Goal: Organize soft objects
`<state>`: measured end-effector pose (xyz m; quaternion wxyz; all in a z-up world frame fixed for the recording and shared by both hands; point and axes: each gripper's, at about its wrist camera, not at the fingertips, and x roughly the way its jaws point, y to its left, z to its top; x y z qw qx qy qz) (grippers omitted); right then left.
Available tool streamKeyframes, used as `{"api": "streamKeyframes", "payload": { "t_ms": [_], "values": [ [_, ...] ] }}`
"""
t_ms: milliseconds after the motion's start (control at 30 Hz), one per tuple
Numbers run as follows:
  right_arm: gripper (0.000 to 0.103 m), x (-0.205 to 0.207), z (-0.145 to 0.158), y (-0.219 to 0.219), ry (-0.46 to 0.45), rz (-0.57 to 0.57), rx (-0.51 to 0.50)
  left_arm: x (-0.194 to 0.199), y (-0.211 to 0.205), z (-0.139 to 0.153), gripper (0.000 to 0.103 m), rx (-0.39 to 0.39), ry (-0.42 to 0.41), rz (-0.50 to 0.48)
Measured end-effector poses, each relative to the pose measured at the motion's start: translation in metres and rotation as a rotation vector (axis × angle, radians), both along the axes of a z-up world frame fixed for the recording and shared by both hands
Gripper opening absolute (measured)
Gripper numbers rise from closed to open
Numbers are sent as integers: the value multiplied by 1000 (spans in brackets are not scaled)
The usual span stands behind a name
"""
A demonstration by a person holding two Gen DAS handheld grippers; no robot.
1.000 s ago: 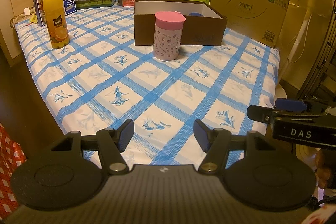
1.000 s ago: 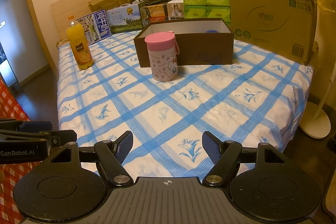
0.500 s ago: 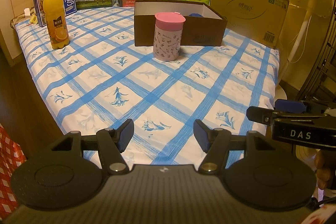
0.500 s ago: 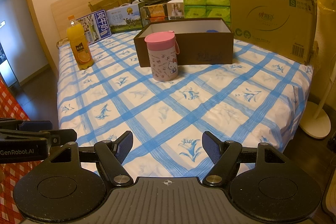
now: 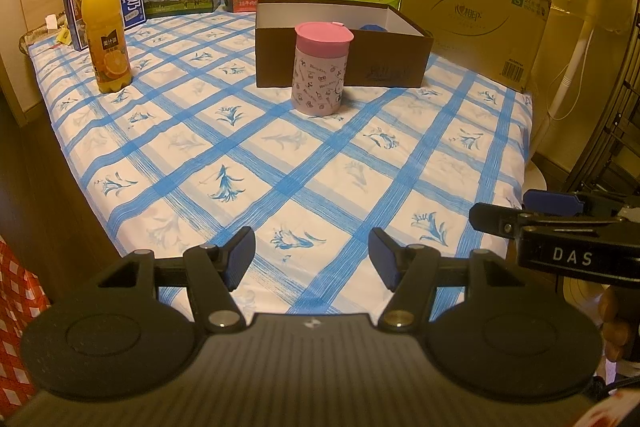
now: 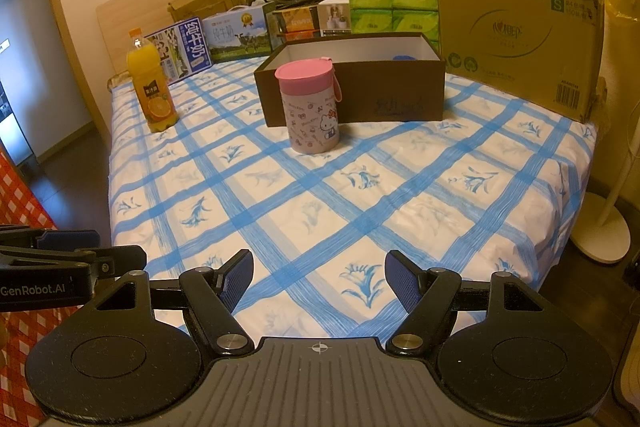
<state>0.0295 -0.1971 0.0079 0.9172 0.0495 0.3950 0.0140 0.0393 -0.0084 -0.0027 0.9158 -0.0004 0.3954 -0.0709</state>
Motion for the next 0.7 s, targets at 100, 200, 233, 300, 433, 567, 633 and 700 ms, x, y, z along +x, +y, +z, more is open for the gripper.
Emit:
{"api": "streamKeyframes", "payload": {
  "t_ms": [100,200,233,300,433,567,633,700],
  "values": [
    [72,0,0,0,1,0,0,0,0,0,60,0,1,-1],
    [72,0,0,0,0,-1,1,0,0,0,60,0,1,-1],
    [72,0,-1,0,1,-1,1,0,0,0,60,0,1,-1],
    [72,0,0,0,1,-1,1,0,0,0,60,0,2,0],
    [72,0,-1,-1,2,0,1,0,-1,-1,60,0,1,0],
    [72,1,-2,-1,2,0,1,0,-1,-1,60,0,2,-1],
    [72,1,-2,0,2,0,1,1,-2,0,60,0,2,-3],
    [72,1,-2,-1,3,-1,1,1,-3,0,60,0,1,-3]
  ]
}}
